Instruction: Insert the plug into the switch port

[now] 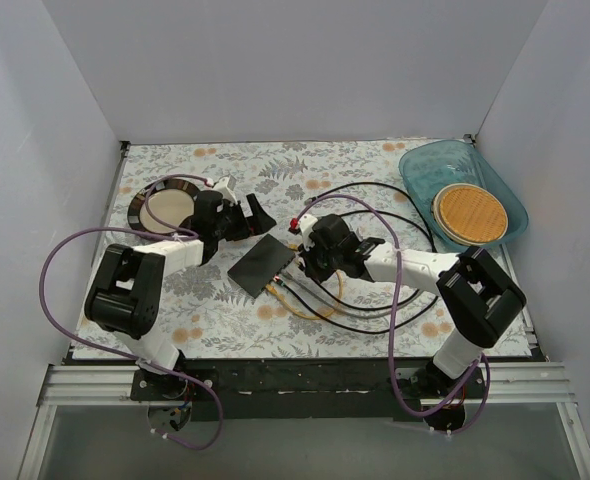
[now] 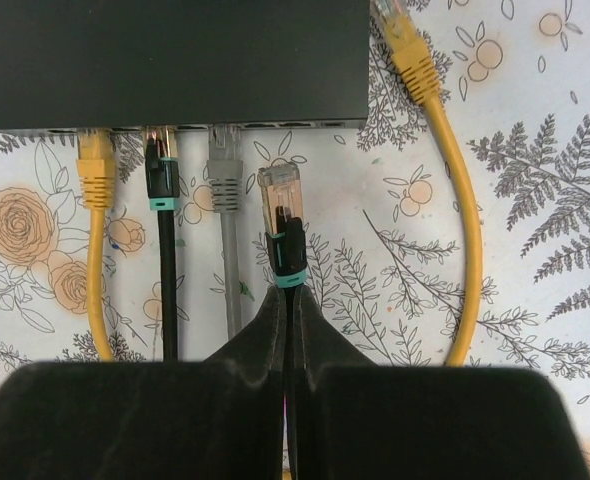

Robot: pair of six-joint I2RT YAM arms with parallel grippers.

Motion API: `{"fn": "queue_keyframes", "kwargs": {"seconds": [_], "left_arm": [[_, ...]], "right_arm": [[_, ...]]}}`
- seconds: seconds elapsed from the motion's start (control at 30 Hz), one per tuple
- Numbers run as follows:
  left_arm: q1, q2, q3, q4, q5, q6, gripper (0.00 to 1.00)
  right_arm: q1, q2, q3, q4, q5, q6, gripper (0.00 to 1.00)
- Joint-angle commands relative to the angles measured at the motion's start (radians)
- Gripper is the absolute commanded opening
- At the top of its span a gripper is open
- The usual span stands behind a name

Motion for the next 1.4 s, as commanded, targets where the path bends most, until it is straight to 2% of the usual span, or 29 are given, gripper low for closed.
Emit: {"fn": "queue_keyframes", "kwargs": {"seconds": [0.0,0.3,1.0,1.37], "left_arm": [[0.003,0.02,0.043,-0.025,0.054,0.018,0.98],[0.003,0.063,0.058,-0.043,0.066,0.027,0.97],[0.003,0.137,0.073,-0.065,0.107,0.061,0.83],[0.003,0.153,0.077,-0.066,0.132,0.059,0.8]], "right_arm": [[-0.001,0.01,-0.003,-0.005,-0.014,0.015,0.01],[-0.002,0.053,0.0,-0.01,-0.021,0.036,0.01],[0.007,0.131,0.09,-0.073,-0.003,0.068,0.01],[0.064,0.159,0.133,-0.079,0.163,0.102,0.01]]}}
